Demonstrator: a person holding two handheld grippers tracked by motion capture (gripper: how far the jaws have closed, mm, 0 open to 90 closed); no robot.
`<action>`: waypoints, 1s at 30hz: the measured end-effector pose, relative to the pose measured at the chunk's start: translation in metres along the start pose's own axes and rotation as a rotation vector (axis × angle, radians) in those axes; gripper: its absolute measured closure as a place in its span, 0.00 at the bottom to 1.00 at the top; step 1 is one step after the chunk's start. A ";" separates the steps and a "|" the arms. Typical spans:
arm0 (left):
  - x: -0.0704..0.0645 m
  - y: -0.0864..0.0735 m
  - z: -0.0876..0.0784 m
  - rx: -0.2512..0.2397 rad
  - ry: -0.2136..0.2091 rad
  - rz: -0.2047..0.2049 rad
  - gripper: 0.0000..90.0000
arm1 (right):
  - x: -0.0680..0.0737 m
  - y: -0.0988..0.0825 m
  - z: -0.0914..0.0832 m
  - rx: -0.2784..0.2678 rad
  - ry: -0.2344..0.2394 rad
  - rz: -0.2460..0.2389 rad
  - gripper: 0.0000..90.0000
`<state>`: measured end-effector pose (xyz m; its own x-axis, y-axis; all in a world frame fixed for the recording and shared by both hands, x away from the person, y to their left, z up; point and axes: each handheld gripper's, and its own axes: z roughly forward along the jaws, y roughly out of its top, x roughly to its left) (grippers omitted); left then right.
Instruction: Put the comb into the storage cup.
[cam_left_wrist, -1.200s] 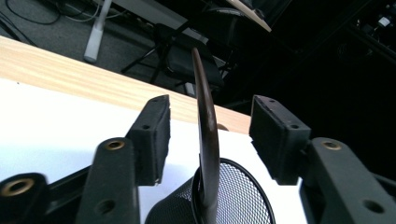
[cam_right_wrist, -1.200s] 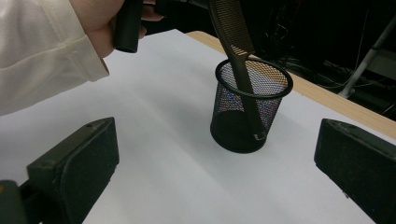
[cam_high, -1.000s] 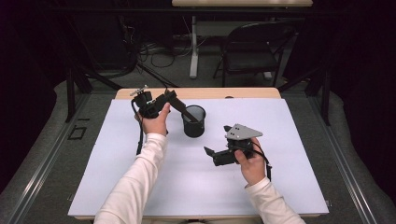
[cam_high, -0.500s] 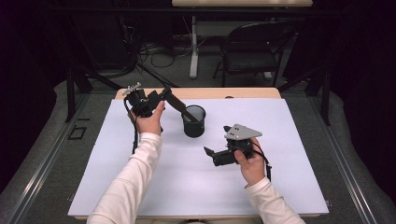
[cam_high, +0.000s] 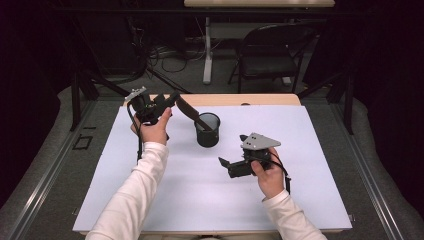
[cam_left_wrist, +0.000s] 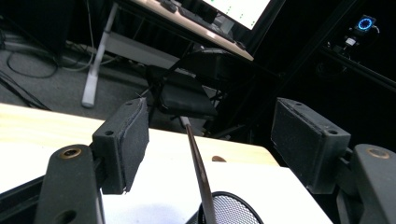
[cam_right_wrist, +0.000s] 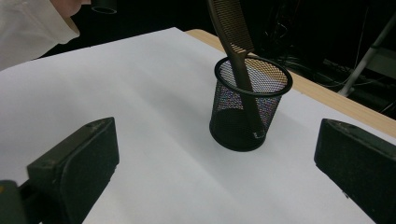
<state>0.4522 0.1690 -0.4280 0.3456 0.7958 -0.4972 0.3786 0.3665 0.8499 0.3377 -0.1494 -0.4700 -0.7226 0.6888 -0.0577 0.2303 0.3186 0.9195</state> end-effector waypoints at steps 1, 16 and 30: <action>0.000 0.001 -0.001 -0.005 0.003 0.003 0.31 | 0.000 0.000 0.000 0.000 0.001 0.000 0.00; -0.003 0.007 -0.016 0.005 -0.015 0.030 0.29 | 0.000 0.000 0.000 0.001 -0.004 -0.001 0.00; -0.005 0.008 -0.023 0.119 -0.052 0.123 0.23 | -0.001 0.000 -0.001 -0.002 -0.006 0.001 0.00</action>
<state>0.4341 0.1786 -0.4146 0.4380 0.8042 -0.4017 0.4288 0.2059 0.8796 0.3377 -0.1508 -0.4694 -0.7184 0.6931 -0.0593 0.2294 0.3166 0.9204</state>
